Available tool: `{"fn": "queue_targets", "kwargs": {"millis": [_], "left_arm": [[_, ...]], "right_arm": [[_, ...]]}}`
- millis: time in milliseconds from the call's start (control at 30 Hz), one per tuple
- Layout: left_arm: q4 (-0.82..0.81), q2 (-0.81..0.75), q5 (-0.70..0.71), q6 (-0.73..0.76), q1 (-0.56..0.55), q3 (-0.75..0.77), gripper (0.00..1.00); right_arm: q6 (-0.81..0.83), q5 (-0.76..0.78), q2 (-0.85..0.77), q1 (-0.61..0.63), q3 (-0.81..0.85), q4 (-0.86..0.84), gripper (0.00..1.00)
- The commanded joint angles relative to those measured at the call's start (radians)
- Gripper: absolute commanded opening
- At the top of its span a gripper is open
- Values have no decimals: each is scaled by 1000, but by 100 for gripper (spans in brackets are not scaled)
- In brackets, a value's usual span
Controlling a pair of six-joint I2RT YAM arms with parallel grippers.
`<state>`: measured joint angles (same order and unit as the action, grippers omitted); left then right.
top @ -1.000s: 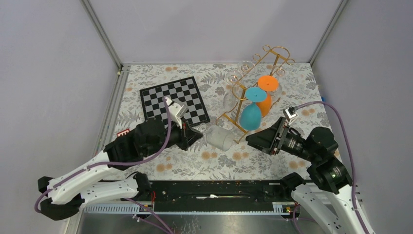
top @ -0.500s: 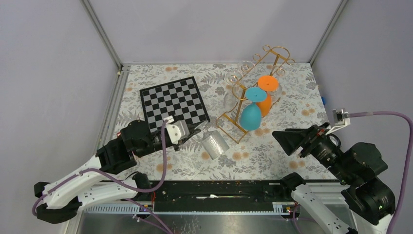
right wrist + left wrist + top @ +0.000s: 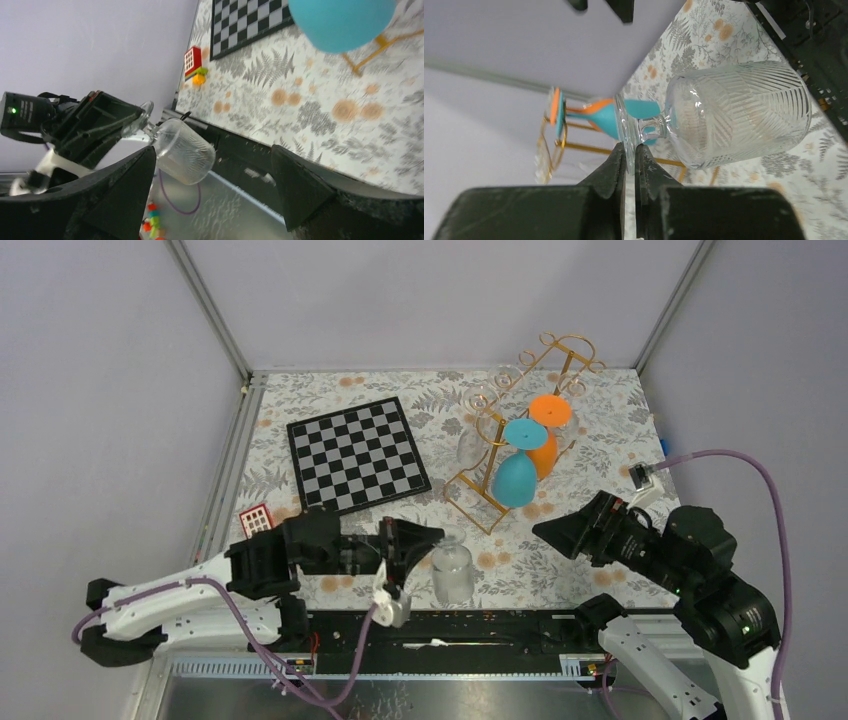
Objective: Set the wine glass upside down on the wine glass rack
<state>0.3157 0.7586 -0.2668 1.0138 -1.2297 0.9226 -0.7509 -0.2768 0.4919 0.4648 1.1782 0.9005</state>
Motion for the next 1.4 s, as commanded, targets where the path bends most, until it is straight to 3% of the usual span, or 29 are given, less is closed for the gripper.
{"fn": "queue_targets", "kwargs": {"millis": [0, 233, 433, 800, 1033, 1200, 1367], "left_arm": [[-151, 65, 207, 329, -176, 36, 0], [-299, 283, 665, 611, -420, 73, 0], [-513, 423, 870, 721, -500, 89, 0], [-533, 466, 946, 701, -521, 129, 0], [-546, 484, 954, 682, -521, 135, 0], [-546, 496, 958, 670, -521, 141, 0], [-539, 508, 968, 651, -515, 147, 0]], "right_arm": [[-155, -134, -1, 6, -58, -45, 91], [-293, -231, -25, 6, -159, -149, 83], [-306, -249, -39, 5, -201, -121, 76], [-316, -276, -50, 5, -219, -149, 62], [-360, -339, -35, 5, -252, -245, 35], [-362, -352, -29, 5, -260, -252, 30], [-364, -379, -20, 5, -262, -270, 8]]}}
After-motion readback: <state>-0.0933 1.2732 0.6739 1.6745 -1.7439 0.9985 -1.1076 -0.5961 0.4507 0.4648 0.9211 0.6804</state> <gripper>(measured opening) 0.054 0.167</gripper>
